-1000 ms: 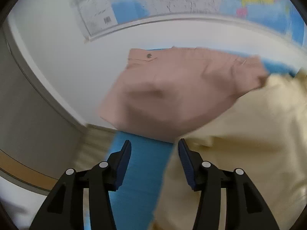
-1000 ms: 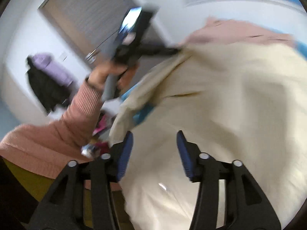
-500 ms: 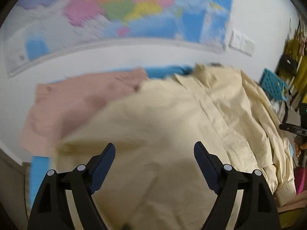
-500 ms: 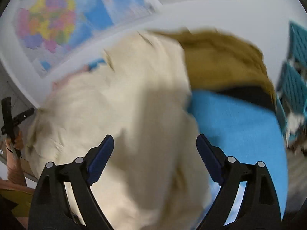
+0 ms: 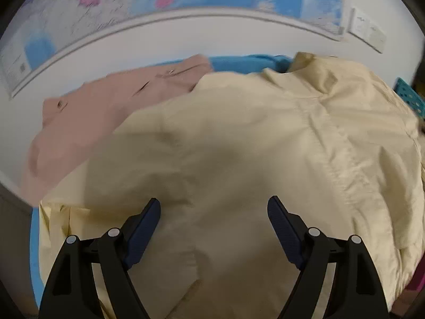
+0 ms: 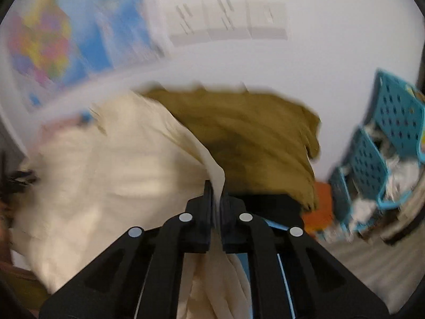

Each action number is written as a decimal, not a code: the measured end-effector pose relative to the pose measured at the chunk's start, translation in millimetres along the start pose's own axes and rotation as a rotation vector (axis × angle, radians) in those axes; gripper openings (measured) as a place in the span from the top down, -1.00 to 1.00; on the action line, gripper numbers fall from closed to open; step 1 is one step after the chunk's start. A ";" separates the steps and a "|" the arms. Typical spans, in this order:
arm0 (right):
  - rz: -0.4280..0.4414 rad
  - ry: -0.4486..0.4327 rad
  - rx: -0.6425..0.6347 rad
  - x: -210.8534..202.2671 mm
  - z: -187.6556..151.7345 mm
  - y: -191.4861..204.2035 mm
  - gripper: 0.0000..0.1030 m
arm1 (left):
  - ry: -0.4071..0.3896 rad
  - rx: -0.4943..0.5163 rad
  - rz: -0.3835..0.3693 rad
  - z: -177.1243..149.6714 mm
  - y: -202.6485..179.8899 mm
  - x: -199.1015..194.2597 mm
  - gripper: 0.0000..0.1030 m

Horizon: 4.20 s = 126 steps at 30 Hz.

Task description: Fold large clothes

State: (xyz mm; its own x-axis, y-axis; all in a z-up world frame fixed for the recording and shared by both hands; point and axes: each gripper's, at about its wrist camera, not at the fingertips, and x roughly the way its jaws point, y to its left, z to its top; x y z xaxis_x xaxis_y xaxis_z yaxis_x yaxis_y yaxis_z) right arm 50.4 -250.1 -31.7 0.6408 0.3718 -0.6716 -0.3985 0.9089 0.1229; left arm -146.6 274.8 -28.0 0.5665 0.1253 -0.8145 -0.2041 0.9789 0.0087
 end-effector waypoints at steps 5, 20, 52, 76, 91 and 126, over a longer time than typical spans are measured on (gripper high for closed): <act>-0.024 -0.015 0.111 14.7 -17.4 -9.5 0.14 | -0.020 -0.002 0.007 -4.2 2.8 -9.7 -0.55; 0.320 -0.102 -0.162 -85.8 -155.7 113.5 -0.26 | -0.126 0.066 -0.397 -111.1 -24.0 -89.9 -0.57; 0.342 -0.127 -0.219 -10.6 -117.1 170.2 0.89 | -0.202 0.116 -0.116 -90.9 -62.4 -53.1 0.02; 0.205 -0.203 -0.039 -48.5 -198.7 94.0 0.49 | -0.255 0.260 -0.037 -212.1 -49.1 -102.3 -0.70; 0.306 -0.074 -0.083 -147.8 -196.8 94.8 0.50 | -0.241 0.194 -0.227 -193.3 -23.4 -148.1 0.47; 0.380 0.174 -0.240 132.4 36.5 265.4 0.95 | -0.074 0.229 -0.056 1.8 -49.2 -8.6 -0.51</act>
State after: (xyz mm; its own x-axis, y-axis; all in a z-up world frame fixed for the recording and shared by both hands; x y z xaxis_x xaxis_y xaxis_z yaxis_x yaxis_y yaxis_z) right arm 53.5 47.3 -61.3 0.3088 0.6135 -0.7268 -0.7367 0.6376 0.2252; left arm -140.0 225.8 -20.4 0.6307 0.0732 -0.7725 0.0106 0.9946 0.1029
